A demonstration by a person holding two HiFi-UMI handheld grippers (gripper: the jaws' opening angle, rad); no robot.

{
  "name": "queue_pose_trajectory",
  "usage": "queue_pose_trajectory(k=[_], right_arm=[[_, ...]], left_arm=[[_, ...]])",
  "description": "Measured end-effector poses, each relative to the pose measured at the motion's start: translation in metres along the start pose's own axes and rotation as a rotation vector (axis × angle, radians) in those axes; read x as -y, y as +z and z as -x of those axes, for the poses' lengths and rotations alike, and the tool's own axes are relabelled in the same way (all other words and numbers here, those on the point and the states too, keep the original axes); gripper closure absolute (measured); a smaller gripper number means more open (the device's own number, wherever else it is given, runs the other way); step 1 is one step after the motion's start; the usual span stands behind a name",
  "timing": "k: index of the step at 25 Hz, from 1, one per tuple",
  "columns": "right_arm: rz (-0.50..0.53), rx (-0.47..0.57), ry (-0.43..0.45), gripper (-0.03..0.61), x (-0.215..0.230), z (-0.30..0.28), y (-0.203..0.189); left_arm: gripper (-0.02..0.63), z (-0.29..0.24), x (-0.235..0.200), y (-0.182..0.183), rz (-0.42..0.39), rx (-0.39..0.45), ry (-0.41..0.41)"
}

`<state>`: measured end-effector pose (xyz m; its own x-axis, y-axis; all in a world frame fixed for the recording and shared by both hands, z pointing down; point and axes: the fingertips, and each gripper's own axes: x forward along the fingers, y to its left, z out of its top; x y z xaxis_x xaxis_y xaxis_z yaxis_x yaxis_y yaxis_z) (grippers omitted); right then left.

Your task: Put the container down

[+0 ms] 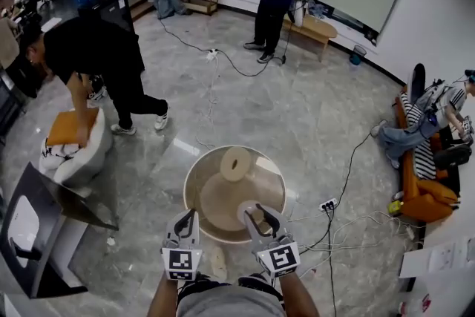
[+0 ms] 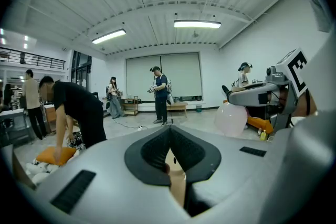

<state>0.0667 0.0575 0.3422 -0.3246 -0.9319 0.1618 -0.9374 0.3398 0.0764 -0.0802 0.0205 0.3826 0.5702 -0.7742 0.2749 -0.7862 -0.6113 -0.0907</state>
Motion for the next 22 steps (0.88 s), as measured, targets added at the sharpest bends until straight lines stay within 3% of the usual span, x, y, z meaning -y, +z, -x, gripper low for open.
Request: queue_pose_trajectory(k=[11,22], right_arm=[[0.005,-0.038,0.018,0.445,0.01,-0.082,-0.008],[-0.004,-0.1,0.138,0.445,0.014,-0.178,-0.069]], left_arm=[[0.595,-0.061,-0.051,-0.005,-0.002,-0.002,-0.022],[0.595,-0.116,-0.091,-0.068,0.057,-0.089,0.062]])
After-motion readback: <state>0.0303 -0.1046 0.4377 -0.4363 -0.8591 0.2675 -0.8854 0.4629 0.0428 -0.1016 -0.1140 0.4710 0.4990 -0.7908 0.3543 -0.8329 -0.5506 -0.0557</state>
